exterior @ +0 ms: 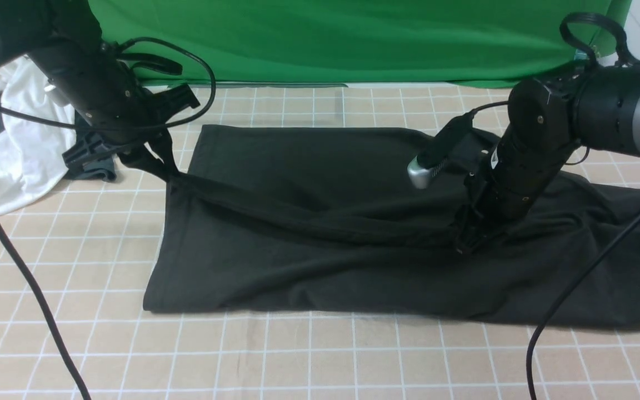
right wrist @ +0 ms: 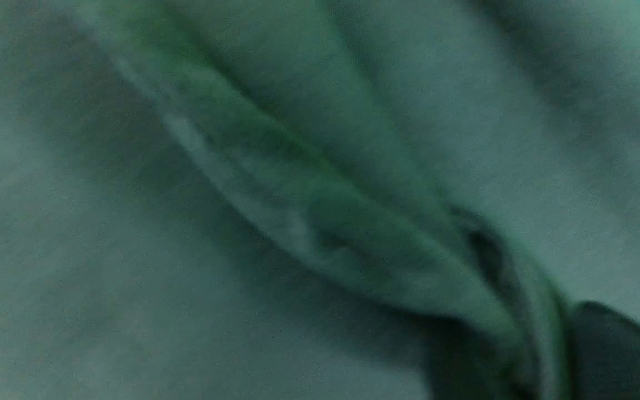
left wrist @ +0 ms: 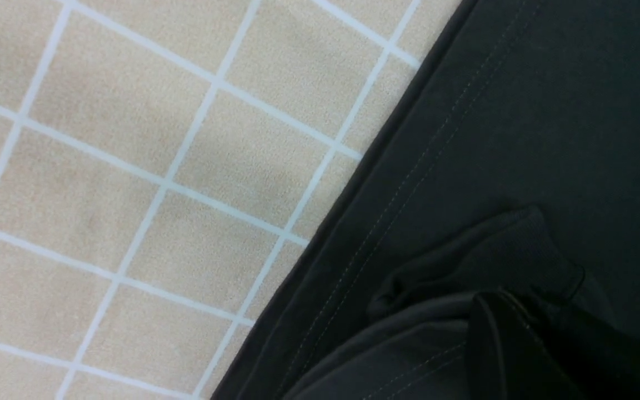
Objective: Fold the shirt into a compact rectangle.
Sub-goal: 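Fold the black garment in half by bringing its near edge over to the far edge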
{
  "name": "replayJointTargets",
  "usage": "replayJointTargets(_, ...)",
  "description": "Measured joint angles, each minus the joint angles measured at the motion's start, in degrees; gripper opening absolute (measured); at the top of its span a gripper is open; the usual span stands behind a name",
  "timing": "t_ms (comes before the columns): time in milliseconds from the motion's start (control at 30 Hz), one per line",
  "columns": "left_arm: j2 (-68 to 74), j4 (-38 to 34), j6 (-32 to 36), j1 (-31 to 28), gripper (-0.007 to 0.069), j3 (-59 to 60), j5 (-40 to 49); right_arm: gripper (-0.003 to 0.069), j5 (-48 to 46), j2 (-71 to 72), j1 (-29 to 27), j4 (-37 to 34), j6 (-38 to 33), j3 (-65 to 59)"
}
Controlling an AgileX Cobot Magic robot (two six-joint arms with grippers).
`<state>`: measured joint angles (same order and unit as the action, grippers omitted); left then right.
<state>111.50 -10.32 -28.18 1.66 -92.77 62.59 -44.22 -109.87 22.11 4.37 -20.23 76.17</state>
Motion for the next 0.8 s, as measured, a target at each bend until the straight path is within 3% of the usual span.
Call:
replayJointTargets(67, 0.0, -0.2, 0.0, 0.0, 0.0014, 0.0, -0.2, 0.0141, 1.2, -0.1, 0.0, 0.7, 0.5, 0.0)
replayJointTargets(133, 0.0, -1.1, 0.0, 0.0, 0.0014, -0.1, -1.0, 0.0084, 1.7, -0.1, 0.0, 1.5, 0.4, 0.6)
replayJointTargets(533, 0.1, -1.5, -4.2, 0.0, 0.0014, -9.2, -3.9, 0.0083, 3.8, -0.2, -3.8, 2.4, 0.5, 12.9)
replayJointTargets(800, 3.1, -1.5, -6.2, -1.1, 0.0014, -12.7, -8.2, 0.0083, 10.5, -2.3, -5.4, 2.0, 0.3, 14.9)
